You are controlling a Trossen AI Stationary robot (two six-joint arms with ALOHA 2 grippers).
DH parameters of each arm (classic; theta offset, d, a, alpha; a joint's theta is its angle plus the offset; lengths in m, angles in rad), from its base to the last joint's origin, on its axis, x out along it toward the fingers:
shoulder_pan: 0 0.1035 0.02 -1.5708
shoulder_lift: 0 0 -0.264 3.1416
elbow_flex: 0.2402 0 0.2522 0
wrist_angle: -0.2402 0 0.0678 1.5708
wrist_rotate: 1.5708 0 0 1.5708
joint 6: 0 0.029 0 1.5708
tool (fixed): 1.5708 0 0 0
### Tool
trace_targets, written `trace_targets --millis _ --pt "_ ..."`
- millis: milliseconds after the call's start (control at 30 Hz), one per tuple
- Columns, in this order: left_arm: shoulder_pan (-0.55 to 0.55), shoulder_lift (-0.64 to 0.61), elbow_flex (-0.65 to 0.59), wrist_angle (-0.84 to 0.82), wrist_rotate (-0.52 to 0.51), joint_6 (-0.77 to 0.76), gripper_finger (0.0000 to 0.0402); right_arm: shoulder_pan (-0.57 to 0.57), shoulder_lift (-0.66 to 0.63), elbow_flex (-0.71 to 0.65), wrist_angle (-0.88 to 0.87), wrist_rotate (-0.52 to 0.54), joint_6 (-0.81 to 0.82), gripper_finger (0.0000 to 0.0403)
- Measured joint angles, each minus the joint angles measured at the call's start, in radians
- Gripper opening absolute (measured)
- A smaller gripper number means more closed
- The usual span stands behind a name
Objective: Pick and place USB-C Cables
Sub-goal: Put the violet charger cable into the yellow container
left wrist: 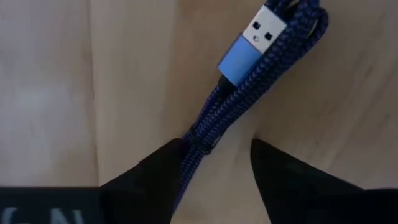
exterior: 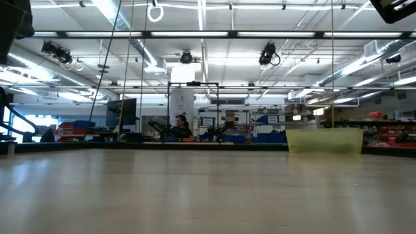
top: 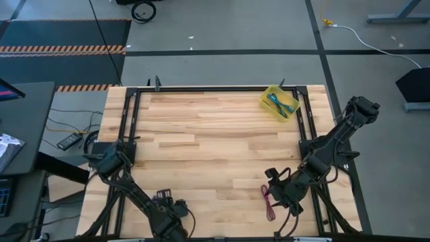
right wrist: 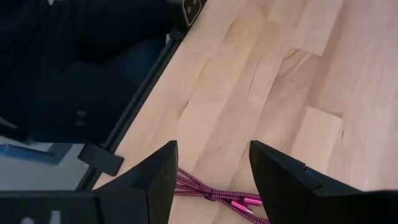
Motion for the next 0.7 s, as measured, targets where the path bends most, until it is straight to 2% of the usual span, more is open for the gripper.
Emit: trace_targets --millis 167,367,533,700 --pt "0.029 -0.003 -0.025 0.067 0.017 0.089 0.0140 0.000 0.000 0.000 0.002 0.019 0.003 0.0205" --pt "0.063 -0.009 -0.028 0.073 0.017 0.165 0.0027 0.000 0.000 0.000 0.007 0.074 0.003 0.0205" --pt "0.107 -0.033 -0.036 -0.014 -0.071 0.132 0.0027 0.000 0.000 0.000 0.005 0.146 0.003 0.0205" --pt "0.142 -0.116 -0.020 -0.004 -0.316 0.132 0.0027 0.000 0.007 0.000 0.002 0.303 -0.010 0.0205"
